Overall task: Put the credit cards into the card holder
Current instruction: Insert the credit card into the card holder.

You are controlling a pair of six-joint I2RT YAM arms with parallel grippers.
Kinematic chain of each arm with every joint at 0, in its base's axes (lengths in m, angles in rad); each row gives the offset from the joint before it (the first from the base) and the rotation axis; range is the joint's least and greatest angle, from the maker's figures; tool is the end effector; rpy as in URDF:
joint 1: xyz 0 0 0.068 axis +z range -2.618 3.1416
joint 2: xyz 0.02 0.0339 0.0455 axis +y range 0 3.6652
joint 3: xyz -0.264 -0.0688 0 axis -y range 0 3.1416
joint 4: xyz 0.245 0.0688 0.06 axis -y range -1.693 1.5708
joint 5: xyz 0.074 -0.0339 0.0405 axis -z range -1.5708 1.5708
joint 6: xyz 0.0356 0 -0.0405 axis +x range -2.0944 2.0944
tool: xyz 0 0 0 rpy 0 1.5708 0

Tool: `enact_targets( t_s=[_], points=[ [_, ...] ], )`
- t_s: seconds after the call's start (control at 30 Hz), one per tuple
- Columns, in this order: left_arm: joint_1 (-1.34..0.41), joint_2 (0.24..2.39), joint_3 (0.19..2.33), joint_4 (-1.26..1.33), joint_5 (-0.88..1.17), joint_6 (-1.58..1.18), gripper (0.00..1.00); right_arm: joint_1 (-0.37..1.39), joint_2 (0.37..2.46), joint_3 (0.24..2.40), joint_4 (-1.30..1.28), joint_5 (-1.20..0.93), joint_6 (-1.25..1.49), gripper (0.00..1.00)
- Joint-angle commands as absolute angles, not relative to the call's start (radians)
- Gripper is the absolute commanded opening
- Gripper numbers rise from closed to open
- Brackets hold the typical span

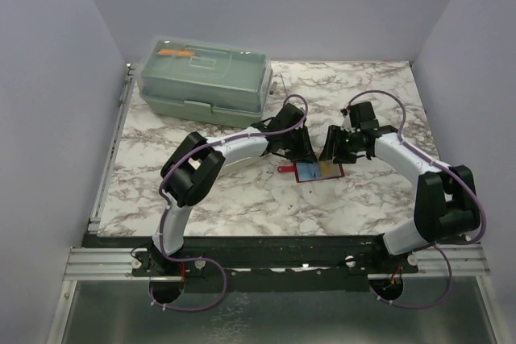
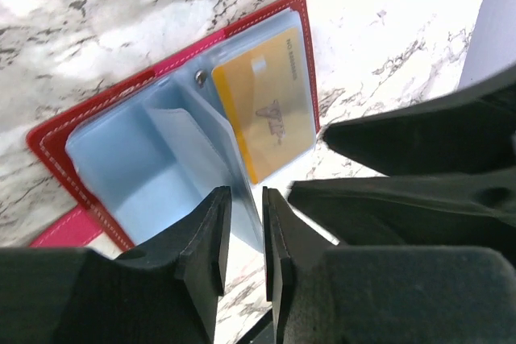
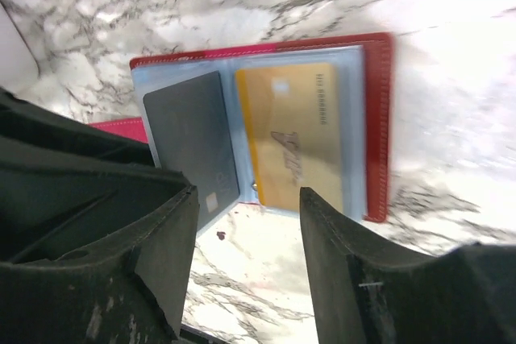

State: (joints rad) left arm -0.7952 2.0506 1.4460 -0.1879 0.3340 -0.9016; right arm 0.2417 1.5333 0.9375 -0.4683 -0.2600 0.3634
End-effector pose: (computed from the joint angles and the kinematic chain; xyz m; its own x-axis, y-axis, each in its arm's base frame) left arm 0.3089 -0.3317 0.1811 -0.9647 -0.0745 -0.2524 0.1274 0.7072 -0.6955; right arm 0.2883 0.0805 0.1947 -0.9188 0.1273 -0.3737 -0.0277 0.9235 0.3826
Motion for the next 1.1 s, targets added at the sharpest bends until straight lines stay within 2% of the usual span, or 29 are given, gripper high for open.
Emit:
enact_targets(
  t_s=[0.0,0.17,0.33,0.6,0.83,1.07],
  points=[
    [-0.816,2.113,1.511,-0.180,0.358,-0.907,0.29,0.178,1.427,0.927,-0.530,-0.208,0.366,0.59],
    [-0.823,2.148,1.540,-0.181,0.361,-0.908,0.31,0.144,1.390,0.919,-0.548,-0.230,0.341,0.61],
    [-0.823,2.159,1.543,-0.182,0.347,-0.905,0.36,0.143,1.364,0.888,-0.526,-0.340,0.347,0.66],
    [-0.825,2.173,1.556,-0.183,0.354,-0.908,0.43,0.175,1.311,0.811,-0.517,-0.372,0.343,0.68],
    [-0.827,2.176,1.563,-0.184,0.354,-0.908,0.45,0.251,1.326,0.795,-0.476,-0.329,0.406,0.69],
    [-0.829,2.176,1.569,-0.191,0.354,-0.906,0.45,0.299,1.385,0.812,-0.450,-0.216,0.424,0.64]
  ],
)
